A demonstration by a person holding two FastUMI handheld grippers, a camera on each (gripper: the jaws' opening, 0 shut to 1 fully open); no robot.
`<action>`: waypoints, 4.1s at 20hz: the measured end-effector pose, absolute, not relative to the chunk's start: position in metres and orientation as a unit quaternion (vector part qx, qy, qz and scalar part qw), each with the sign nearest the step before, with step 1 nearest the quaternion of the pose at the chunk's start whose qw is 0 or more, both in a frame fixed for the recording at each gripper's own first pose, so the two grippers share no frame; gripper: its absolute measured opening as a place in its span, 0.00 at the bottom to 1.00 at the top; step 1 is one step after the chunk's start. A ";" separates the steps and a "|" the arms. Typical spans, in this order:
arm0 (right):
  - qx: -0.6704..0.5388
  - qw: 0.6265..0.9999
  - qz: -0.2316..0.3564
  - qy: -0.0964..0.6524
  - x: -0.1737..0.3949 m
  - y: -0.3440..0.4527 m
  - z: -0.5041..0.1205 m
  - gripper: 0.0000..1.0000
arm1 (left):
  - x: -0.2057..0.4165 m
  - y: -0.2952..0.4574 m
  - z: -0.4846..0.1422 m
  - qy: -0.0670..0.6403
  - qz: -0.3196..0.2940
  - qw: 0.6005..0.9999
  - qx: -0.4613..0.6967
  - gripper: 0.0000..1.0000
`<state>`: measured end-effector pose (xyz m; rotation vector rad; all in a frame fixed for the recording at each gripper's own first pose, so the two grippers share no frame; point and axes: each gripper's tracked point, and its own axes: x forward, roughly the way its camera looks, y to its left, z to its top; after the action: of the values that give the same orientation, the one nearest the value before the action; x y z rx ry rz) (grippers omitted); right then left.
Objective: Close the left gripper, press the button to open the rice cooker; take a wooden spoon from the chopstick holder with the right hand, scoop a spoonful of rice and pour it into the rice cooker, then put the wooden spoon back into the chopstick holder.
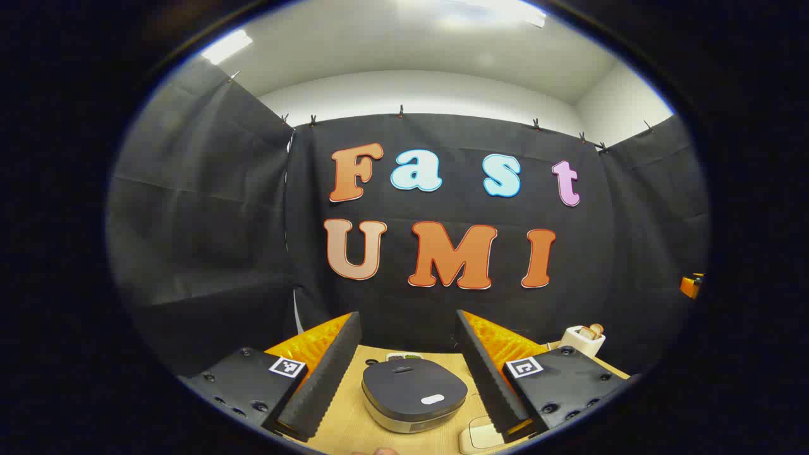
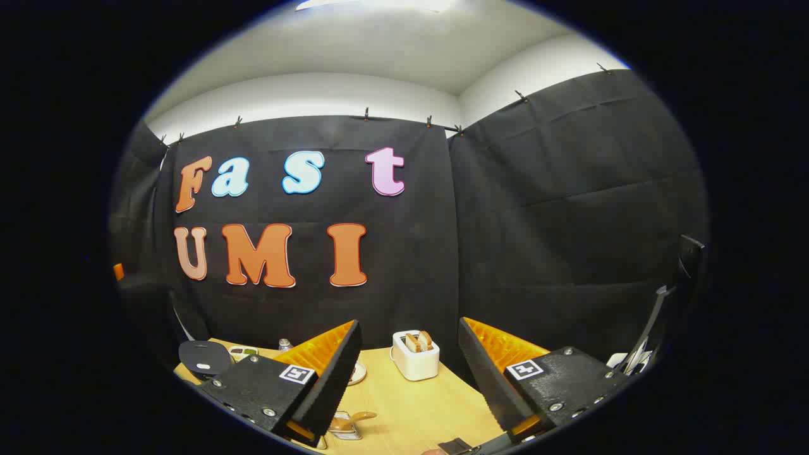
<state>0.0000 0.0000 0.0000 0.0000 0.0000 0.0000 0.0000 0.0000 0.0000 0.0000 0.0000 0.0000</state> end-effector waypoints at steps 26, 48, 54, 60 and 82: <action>-0.005 1.000 0.022 0.010 0.001 0.023 0.002 0.95 | -0.011 0.016 0.002 0.000 0.013 1.000 -0.010 1.00; -0.012 0.999 0.040 0.021 0.013 0.042 -0.008 0.95 | 0.008 -0.003 -0.028 0.042 -0.022 0.999 0.007 0.04; -0.012 0.999 0.042 0.025 0.016 0.045 -0.010 0.95 | 0.029 -0.015 -0.042 0.058 -0.045 0.997 0.003 0.02; -0.015 0.999 0.042 0.031 0.016 0.043 -0.015 0.95 | 0.066 -0.038 -0.089 0.098 -0.081 0.992 -0.004 0.04; -0.035 0.994 0.013 0.100 0.012 0.020 -0.056 0.95 | 0.117 -0.064 -0.311 0.296 -0.109 0.949 -0.005 0.04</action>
<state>0.0117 0.0195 -0.0562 -0.0695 0.2005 0.0262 0.1174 -0.0644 -0.3109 -0.0110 0.6032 -0.2216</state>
